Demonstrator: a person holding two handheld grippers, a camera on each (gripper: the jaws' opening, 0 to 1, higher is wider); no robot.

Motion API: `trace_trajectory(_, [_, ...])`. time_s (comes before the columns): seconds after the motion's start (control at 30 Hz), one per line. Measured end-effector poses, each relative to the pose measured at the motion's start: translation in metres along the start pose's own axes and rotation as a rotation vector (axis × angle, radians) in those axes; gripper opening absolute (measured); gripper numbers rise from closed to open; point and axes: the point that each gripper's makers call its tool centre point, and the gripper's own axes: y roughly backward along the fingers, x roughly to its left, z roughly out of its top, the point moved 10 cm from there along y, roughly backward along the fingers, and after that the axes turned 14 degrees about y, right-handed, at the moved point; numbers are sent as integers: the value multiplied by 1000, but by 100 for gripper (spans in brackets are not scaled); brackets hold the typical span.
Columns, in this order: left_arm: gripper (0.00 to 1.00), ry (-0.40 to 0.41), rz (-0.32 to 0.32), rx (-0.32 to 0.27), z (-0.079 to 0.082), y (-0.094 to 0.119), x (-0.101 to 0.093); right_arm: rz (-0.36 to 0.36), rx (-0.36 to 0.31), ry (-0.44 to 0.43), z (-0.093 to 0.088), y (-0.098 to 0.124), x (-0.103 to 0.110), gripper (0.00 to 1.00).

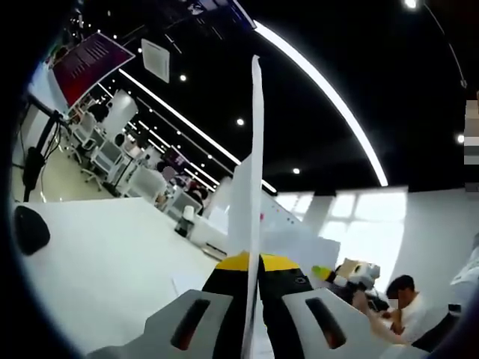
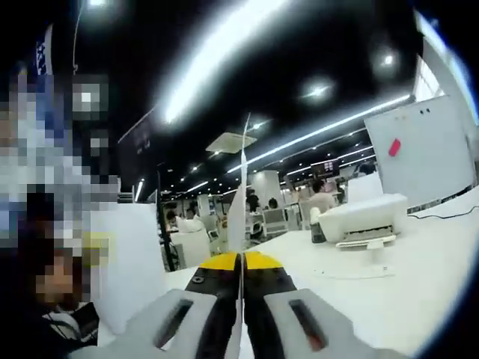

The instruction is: Organize the stack of printing papers by aligning and flattening the scattered papers on the table

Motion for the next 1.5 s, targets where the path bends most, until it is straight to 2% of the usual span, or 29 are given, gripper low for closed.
trace_trajectory(0.23, [6, 0, -3, -2, 1, 1, -1, 1, -5, 38, 9, 1, 7, 0])
trace_trajectory(0.97, [6, -1, -11, 3, 1, 1, -3, 53, -80, 46, 51, 15, 28, 0])
trace_trajectory(1.37, [6, 2, -25, 9, 0, -1, -5, 117, -97, 70, 72, 23, 44, 0])
trace_trajectory(1.43, [6, 3, -25, 10, 0, 0, -4, 180, -64, 66, 73, 24, 50, 0])
trace_trajectory(1.5, [6, 7, -25, 11, 0, 0, -4, 182, -58, 73, 75, 22, 52, 0])
